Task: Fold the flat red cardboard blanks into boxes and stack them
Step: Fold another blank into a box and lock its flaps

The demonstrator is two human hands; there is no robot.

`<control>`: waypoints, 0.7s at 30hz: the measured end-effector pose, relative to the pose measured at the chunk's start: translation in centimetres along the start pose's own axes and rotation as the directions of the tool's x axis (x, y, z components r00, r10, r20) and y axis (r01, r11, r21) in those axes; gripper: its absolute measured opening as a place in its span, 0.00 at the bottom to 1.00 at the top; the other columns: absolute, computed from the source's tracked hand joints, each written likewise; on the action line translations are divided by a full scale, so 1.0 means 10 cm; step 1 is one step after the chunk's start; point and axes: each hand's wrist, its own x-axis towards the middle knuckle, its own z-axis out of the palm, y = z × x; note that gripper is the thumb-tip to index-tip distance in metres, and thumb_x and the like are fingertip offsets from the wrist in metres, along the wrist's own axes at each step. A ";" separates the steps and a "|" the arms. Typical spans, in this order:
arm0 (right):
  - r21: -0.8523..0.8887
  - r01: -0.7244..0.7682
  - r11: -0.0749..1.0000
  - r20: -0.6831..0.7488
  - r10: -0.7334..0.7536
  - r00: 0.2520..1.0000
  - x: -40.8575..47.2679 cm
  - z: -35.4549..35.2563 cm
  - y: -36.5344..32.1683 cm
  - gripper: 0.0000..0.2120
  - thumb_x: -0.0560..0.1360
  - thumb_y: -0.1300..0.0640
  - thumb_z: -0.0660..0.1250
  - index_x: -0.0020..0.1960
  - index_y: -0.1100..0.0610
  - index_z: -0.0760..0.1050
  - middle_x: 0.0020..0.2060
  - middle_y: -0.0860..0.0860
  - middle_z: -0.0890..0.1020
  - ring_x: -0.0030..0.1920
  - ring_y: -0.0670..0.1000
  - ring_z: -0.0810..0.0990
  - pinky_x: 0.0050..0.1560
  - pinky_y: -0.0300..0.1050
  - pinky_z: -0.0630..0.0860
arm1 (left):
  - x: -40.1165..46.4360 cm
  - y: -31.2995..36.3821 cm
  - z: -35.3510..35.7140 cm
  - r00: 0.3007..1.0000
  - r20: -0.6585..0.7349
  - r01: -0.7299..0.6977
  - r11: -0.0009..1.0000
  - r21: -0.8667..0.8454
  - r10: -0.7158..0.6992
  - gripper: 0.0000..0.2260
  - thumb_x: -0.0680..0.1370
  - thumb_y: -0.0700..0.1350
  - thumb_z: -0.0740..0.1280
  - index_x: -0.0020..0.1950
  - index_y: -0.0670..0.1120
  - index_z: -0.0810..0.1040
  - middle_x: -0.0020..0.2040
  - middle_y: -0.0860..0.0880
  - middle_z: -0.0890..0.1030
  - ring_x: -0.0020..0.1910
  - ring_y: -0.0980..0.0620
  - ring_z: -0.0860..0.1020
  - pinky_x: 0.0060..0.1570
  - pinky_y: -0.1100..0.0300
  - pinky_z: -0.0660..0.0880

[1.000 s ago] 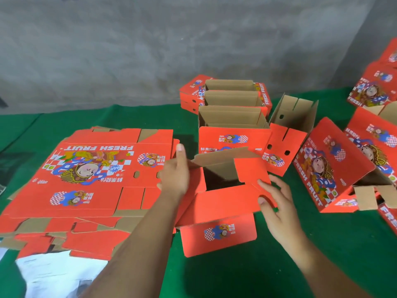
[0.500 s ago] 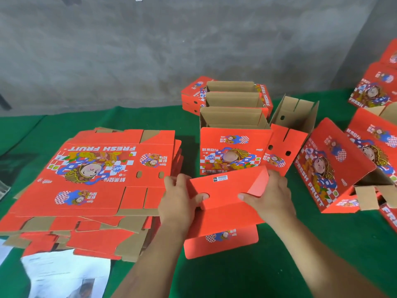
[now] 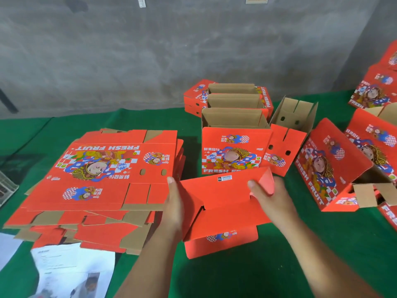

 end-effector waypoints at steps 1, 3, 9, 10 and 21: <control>0.069 -0.024 0.997 -0.005 0.024 1.000 0.02 -0.07 -0.03 0.40 0.62 0.14 0.59 0.58 0.44 0.71 0.50 0.44 0.79 0.51 0.51 0.81 0.52 0.54 0.76 | -0.06 0.04 0.03 0.999 0.023 0.045 0.998 -0.054 -0.044 0.35 0.77 0.76 0.54 0.69 0.52 0.79 0.63 0.43 0.84 0.61 0.40 0.83 0.63 0.38 0.78; 0.134 -0.085 0.987 -0.018 0.088 0.996 0.05 -0.23 -0.13 0.44 0.62 0.13 0.52 0.60 0.47 0.72 0.48 0.48 0.80 0.50 0.51 0.79 0.50 0.51 0.72 | -0.16 0.12 0.05 0.988 0.112 0.120 0.985 -0.121 -0.106 0.30 0.78 0.72 0.56 0.61 0.51 0.83 0.55 0.40 0.87 0.50 0.41 0.87 0.47 0.42 0.84; 0.378 -0.367 0.850 0.193 0.315 0.929 0.03 -0.67 -0.19 0.40 0.62 0.26 0.74 0.66 0.46 0.75 0.55 0.55 0.86 0.52 0.59 0.86 0.55 0.64 0.82 | -0.36 -0.01 0.12 0.965 0.232 -0.049 0.955 -0.291 0.120 0.26 0.67 0.42 0.67 0.66 0.53 0.76 0.63 0.43 0.83 0.55 0.45 0.82 0.50 0.53 0.78; 0.393 -0.402 0.827 0.265 0.316 0.911 -0.01 -0.71 -0.18 0.34 0.65 0.31 0.76 0.65 0.47 0.77 0.54 0.55 0.87 0.50 0.59 0.87 0.52 0.62 0.83 | -0.37 -0.04 0.14 0.957 0.234 -0.092 0.948 -0.305 0.168 0.28 0.69 0.41 0.67 0.69 0.53 0.74 0.64 0.44 0.83 0.56 0.46 0.83 0.51 0.52 0.80; 0.629 -0.187 0.755 0.497 -0.205 0.843 -0.38 -0.93 0.36 0.32 0.79 0.68 0.61 0.76 0.42 0.67 0.72 0.54 0.77 0.72 0.59 0.75 0.74 0.62 0.68 | -0.42 -0.01 0.02 0.914 0.228 -0.293 0.936 -0.197 0.334 0.29 0.71 0.47 0.75 0.70 0.60 0.74 0.69 0.50 0.81 0.58 0.48 0.84 0.51 0.43 0.82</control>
